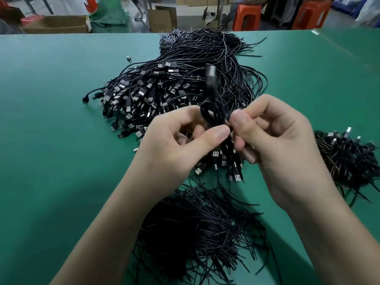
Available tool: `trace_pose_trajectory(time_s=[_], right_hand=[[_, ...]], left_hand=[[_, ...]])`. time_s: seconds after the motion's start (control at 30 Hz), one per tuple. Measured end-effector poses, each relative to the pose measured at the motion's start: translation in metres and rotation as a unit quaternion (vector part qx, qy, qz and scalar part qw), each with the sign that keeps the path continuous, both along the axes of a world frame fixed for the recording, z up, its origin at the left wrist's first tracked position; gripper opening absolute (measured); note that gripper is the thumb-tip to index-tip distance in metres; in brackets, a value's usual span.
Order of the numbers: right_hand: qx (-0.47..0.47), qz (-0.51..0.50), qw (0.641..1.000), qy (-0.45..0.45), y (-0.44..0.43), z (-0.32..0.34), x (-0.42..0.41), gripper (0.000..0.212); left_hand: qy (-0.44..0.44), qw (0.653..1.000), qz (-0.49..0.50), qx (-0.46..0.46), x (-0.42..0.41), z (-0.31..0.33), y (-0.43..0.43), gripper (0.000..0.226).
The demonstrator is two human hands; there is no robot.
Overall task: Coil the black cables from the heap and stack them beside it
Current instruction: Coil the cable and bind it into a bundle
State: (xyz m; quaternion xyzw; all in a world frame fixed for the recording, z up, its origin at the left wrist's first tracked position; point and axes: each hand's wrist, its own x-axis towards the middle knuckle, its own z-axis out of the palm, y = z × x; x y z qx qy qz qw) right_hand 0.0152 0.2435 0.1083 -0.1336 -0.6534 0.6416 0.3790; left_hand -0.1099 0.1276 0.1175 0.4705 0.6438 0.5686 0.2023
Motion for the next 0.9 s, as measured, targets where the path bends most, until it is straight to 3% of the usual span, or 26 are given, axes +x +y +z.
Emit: trace_pose_trajectory(time_s=[0.1,0.17,0.23,0.33,0.5,0.63,0.7,0.8,0.9], right_hand=[[-0.173,0.028,0.984,0.024,0.000,-0.006,-0.003,0.015],[-0.236,0.019,0.971,0.018,0.001,-0.007,-0.004,0.014],[-0.245,-0.006,0.969,0.006,0.003,-0.007,-0.005,0.011],[-0.205,-0.041,0.978,0.003,0.003,-0.009,-0.005,0.023],[-0.125,-0.031,0.991,-0.026,-0.003,-0.005,-0.002,0.022],[-0.084,-0.042,0.994,-0.049,-0.001,-0.003,-0.002,0.022],[-0.111,-0.037,0.992,-0.039,-0.003,-0.004,-0.004,0.023],[-0.217,-0.008,0.976,-0.007,-0.004,-0.006,-0.006,0.022],[-0.307,0.003,0.951,0.015,-0.004,-0.008,-0.008,0.021]], left_hand=[[0.177,0.981,0.048,0.056,0.001,-0.010,0.000,0.007],[0.204,0.974,0.065,0.075,0.006,-0.014,0.005,0.011],[0.145,0.987,0.026,0.068,0.008,-0.017,0.007,0.021],[-0.016,0.999,-0.016,0.047,0.007,-0.017,0.008,0.033],[-0.146,0.989,-0.022,0.019,-0.001,-0.023,0.009,0.007],[-0.221,0.974,-0.003,0.050,-0.002,-0.024,0.011,0.040],[-0.169,0.983,0.014,0.071,0.001,-0.024,0.013,0.047],[-0.001,0.994,0.041,0.098,0.009,-0.021,0.012,0.041],[0.160,0.979,0.071,0.103,0.011,-0.021,0.010,0.035]])
